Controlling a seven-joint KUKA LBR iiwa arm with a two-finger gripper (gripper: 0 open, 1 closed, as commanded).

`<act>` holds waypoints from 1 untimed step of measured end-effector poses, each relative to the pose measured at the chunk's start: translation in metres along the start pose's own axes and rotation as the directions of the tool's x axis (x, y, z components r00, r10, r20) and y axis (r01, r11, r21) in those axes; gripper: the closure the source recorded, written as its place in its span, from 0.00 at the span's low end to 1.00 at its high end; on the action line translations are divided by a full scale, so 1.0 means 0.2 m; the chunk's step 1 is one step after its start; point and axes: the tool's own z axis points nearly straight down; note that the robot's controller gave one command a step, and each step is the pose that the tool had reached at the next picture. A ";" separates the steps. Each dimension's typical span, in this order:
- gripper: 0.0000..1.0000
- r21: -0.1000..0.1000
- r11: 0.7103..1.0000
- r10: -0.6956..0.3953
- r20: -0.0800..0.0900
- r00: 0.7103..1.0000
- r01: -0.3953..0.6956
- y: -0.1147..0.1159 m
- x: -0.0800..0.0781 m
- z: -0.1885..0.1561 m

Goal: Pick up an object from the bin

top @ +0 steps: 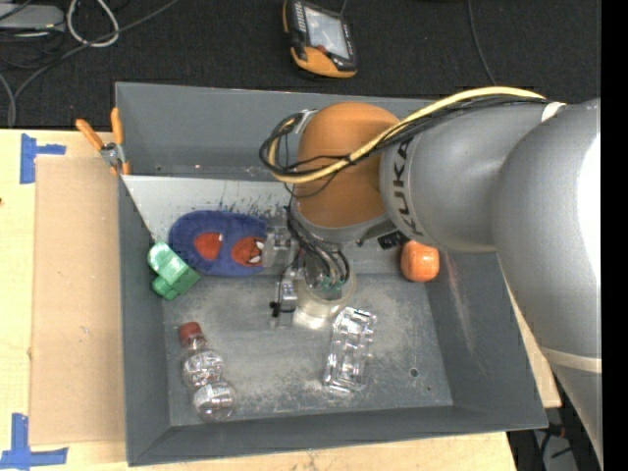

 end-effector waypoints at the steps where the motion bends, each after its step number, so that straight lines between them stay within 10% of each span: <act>1: 0.00 -0.001 1.000 0.005 0.006 1.000 -0.005 0.00 -0.01 -0.02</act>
Offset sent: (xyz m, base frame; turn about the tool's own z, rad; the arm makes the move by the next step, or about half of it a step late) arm -0.0372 0.0776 -0.0597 -0.5691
